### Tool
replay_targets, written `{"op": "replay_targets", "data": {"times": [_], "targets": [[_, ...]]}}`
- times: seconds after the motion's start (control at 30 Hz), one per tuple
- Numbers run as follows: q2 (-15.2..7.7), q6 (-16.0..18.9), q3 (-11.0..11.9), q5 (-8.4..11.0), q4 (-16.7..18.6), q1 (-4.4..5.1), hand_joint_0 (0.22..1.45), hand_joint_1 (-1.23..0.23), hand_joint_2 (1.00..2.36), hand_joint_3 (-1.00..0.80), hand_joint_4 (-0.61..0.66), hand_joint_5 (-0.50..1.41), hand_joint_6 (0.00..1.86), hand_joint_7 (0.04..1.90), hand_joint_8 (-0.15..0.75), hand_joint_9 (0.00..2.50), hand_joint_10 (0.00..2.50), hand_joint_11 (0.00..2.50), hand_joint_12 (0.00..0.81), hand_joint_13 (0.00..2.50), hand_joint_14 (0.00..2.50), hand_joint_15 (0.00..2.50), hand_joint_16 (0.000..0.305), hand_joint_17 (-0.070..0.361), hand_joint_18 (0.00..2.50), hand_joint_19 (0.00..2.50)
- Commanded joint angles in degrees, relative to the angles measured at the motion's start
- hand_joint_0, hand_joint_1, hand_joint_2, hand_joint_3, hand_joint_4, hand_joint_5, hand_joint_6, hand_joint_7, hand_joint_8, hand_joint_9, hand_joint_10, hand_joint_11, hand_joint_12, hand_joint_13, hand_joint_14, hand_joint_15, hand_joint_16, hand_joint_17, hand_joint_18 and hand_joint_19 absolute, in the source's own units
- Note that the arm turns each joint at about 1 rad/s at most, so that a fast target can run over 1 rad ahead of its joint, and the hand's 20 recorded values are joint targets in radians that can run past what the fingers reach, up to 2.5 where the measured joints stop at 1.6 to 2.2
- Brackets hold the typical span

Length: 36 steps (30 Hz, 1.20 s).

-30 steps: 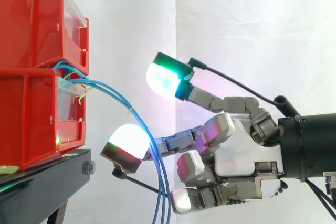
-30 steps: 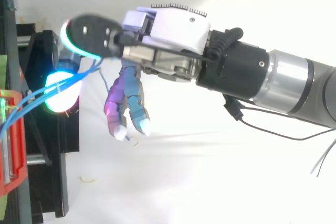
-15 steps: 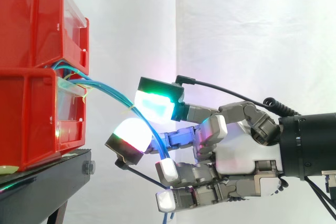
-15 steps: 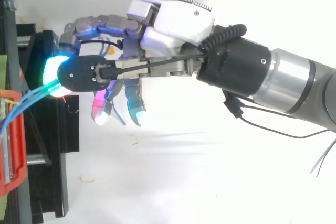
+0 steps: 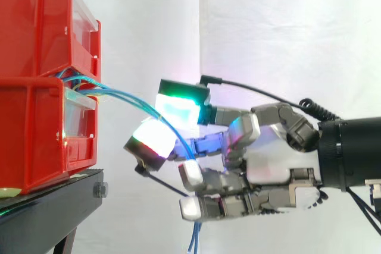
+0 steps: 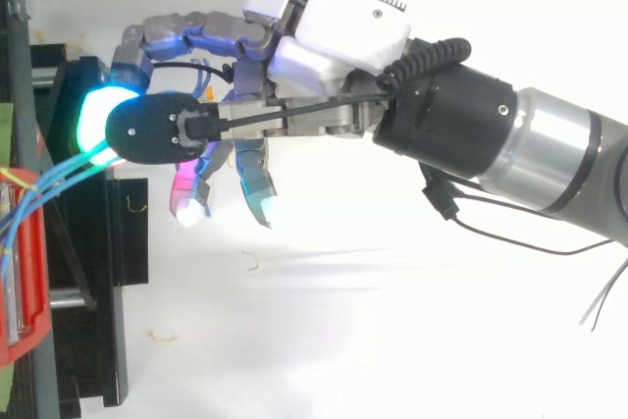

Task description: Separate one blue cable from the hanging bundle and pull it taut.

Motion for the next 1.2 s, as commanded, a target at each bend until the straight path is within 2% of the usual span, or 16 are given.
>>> {"op": "replay_targets", "data": {"times": [0.0,0.23,0.37,0.4,0.5,0.63,0.73,0.77,0.87,1.0,1.03,1.17], "targets": [[1.14,-0.13,-0.03,0.01,-0.71,0.26,0.76,-0.70,1.02,-0.22,0.10,0.14,0.50,1.24,0.198,1.92,0.02,0.38,0.344,1.35,0.02,0.49,0.050,0.112,0.93,0.55],[1.05,0.13,-0.03,-0.08,-2.20,0.88,0.75,-0.70,1.02,-0.16,0.10,0.14,0.51,1.26,0.195,1.92,0.02,0.41,0.338,1.36,0.02,0.51,0.049,0.111,0.94,0.55],[1.14,0.57,-0.03,-1.66,-3.17,1.49,0.75,-0.70,1.02,-0.16,0.11,0.14,0.51,1.26,0.197,1.93,0.02,0.42,0.338,1.37,0.02,0.51,0.049,0.111,0.94,0.55],[1.05,1.27,-0.03,-3.24,-3.87,1.84,0.75,-0.70,1.02,-0.16,0.11,0.14,0.51,1.26,0.203,1.94,0.02,0.42,0.338,1.37,0.02,0.51,0.049,0.111,0.94,0.56],[1.14,3.38,-0.03,-5.70,-5.01,2.63,0.75,-0.70,1.02,-0.15,0.11,0.14,0.51,1.26,0.198,1.94,0.02,0.43,0.339,1.37,0.02,0.51,0.049,0.111,0.94,0.55],[1.05,4.61,-0.03,-6.67,-6.07,3.16,0.76,-0.70,1.02,-0.15,0.11,0.14,0.51,1.27,0.203,1.95,0.02,0.44,0.341,1.37,0.02,0.51,0.049,0.111,0.94,0.56],[1.23,6.99,-0.03,-9.04,-8.44,4.13,0.76,-0.71,1.02,-0.15,0.11,0.14,0.51,1.27,0.199,1.95,0.02,0.44,0.343,1.38,0.02,0.52,0.049,0.111,0.94,0.55],[1.58,8.39,-0.03,-10.80,-9.85,4.57,0.76,-0.71,1.02,-0.16,0.11,0.14,0.51,1.27,0.199,1.95,0.02,0.44,0.346,1.38,0.02,0.51,0.049,0.111,0.94,0.56],[2.11,9.62,-0.03,-12.56,-11.69,5.01,0.76,-0.71,1.02,-0.15,0.11,0.14,0.51,1.27,0.199,1.94,0.02,0.44,0.342,1.38,0.02,0.52,0.049,0.111,0.94,0.55],[2.90,9.97,-0.03,-13.09,-14.42,5.45,0.76,-0.71,1.02,-0.15,0.11,0.14,0.51,1.27,0.209,1.94,0.02,0.44,0.342,1.38,0.02,0.51,0.049,0.111,0.94,0.56],[2.90,9.97,-0.03,-13.17,-16.35,5.53,0.75,-0.71,1.02,-0.15,0.10,0.14,0.51,1.28,0.204,1.94,0.02,0.44,0.342,1.38,0.02,0.51,0.049,0.111,0.94,0.55],[2.90,9.89,-0.03,-13.17,-16.61,5.53,0.76,-0.70,1.02,-0.15,0.11,0.14,0.51,1.27,0.202,1.94,0.02,0.44,0.342,1.38,0.02,0.52,0.049,0.111,0.94,0.56]]}}
